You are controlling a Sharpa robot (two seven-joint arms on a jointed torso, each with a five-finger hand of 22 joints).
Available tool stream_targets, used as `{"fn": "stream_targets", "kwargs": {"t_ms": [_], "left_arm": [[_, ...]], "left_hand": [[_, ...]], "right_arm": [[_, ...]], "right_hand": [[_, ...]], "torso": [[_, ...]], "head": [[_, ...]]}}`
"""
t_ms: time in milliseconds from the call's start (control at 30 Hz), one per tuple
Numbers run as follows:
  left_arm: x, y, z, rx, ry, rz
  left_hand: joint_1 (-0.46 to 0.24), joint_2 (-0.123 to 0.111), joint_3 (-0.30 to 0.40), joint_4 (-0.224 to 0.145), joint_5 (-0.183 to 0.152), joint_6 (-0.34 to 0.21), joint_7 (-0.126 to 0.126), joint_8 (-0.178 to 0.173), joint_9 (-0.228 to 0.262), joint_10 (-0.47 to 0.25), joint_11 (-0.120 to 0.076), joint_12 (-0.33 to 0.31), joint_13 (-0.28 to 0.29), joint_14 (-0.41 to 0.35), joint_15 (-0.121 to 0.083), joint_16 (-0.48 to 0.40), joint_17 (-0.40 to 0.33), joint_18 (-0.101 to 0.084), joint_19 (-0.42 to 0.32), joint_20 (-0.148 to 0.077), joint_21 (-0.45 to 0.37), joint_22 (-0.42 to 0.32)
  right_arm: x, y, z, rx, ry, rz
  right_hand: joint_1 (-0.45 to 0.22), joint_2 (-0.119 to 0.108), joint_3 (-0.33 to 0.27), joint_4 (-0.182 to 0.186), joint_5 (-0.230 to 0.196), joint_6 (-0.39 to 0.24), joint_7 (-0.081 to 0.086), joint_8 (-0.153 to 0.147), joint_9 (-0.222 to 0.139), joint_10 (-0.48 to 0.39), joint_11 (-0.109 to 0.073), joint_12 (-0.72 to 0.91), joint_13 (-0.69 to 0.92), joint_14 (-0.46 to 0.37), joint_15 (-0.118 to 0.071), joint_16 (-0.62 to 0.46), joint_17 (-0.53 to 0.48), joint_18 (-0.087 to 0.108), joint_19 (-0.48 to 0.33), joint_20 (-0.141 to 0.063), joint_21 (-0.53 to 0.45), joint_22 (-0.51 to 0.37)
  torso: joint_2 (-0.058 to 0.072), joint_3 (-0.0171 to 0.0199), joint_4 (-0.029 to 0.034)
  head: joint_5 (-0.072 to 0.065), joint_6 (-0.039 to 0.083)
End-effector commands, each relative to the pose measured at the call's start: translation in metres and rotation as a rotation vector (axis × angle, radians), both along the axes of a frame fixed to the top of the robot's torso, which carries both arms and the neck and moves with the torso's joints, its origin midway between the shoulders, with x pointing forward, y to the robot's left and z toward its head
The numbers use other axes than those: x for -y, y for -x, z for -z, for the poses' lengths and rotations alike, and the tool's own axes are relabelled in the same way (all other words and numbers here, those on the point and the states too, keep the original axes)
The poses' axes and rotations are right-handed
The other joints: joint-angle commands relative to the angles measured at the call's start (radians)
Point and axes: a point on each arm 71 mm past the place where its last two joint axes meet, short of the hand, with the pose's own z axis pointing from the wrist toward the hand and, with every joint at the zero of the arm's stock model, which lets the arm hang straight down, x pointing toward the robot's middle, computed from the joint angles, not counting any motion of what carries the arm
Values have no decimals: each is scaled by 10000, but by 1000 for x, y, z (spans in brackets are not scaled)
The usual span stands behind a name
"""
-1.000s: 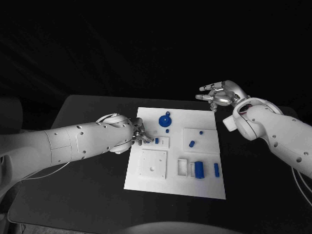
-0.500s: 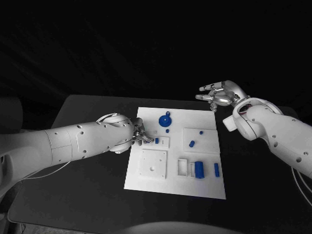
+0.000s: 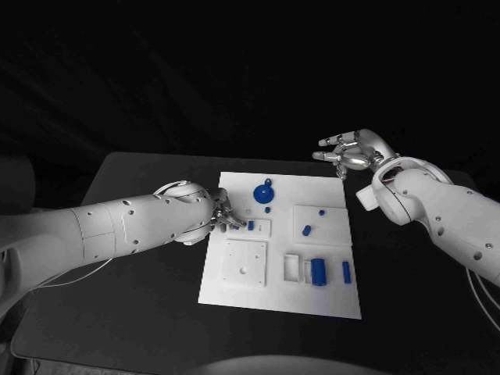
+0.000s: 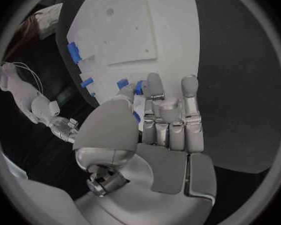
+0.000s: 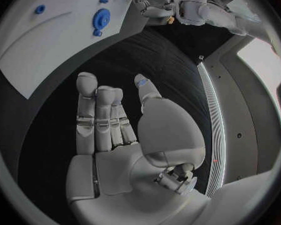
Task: Assemble the parts on the task board
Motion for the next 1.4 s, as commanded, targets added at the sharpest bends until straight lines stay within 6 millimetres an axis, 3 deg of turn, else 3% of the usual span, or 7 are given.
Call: {"fn": "stream_targets", "kwargs": {"t_ms": [33,67,133,433,933,1133,1400], "left_arm": [[0,2,5,-301,-129,71],[0,2,5,-306,-135,69],[-1,2,5,-323,-153,62],[-1,1,5,-331,-177,35],[-6,0,1,-131,-67,-100],[-5,-1,-5,20,243,-172],[-4,-5,-21,202,1009,-379]], "left_hand": [[-105,-187,43,227,-601,-35,57,-28,32,511,28,-73,20,-79,19,-80,-50,-56,-36,-11,-58,174],[-116,-245,84,300,-717,-27,61,-28,42,511,30,-79,23,-82,21,-81,-54,-57,-37,-9,-60,175],[-282,-489,149,584,-1477,-3,92,-28,66,510,47,-95,31,-93,30,-92,-80,-54,-39,-4,-67,175],[-534,-873,236,1009,-2557,-6,113,-42,79,509,62,-138,60,-118,36,-114,-137,-50,-36,2,-96,174],[-682,-956,221,1029,-2770,-17,115,-44,63,510,63,-161,73,-124,31,-115,-149,-57,-25,-7,-110,173],[-511,-622,339,966,-1757,-51,122,-61,-13,509,66,-202,63,-139,28,-161,-215,-66,-17,-15,-136,171],[-471,-556,305,939,-1591,-62,124,-55,-67,510,66,-210,63,-143,25,-182,-243,-71,-12,-21,-153,170]], "right_arm": [[-1,0,0,19,60,-144],[-1,0,0,19,60,-143],[-1,0,0,20,60,-142],[-1,1,0,16,60,-142],[0,1,1,25,64,-116],[0,1,1,17,65,-114],[0,1,3,-6,65,-114]], "right_hand": [[-115,2,5,52,48,-1,34,42,11,-7,-15,1,-9,-59,6,-37,-8,199,327,17,-34,404],[-115,2,5,52,48,-1,34,42,11,-7,-15,1,-9,-59,6,-37,-8,199,327,17,-34,404],[-134,-10,-9,71,63,-13,35,41,10,-4,-14,1,-13,-57,5,-47,-17,201,328,18,-70,396],[-148,-14,-15,87,77,-19,36,42,11,-5,-13,2,-16,-57,6,-52,-20,203,331,18,-106,388],[-159,-20,-16,113,84,-34,37,40,9,-3,-11,-1,-25,-55,7,-58,-25,204,338,19,-138,383],[-159,-20,-16,113,84,-34,37,40,9,-3,-11,-1,-25,-55,7,-58,-25,204,338,19,-138,383],[-170,-25,-13,133,91,-28,37,42,11,-4,-13,3,-28,-53,6,-59,-27,204,345,19,-150,384]], "torso": [[-5,3,3],[-5,3,4],[-4,4,10],[-5,7,7],[-4,-4,5],[-5,-1,2],[-5,0,-1]], "head": [[-2,-3],[-3,-4],[-9,-4],[-5,0],[-38,3],[-56,16],[-85,27]]}}
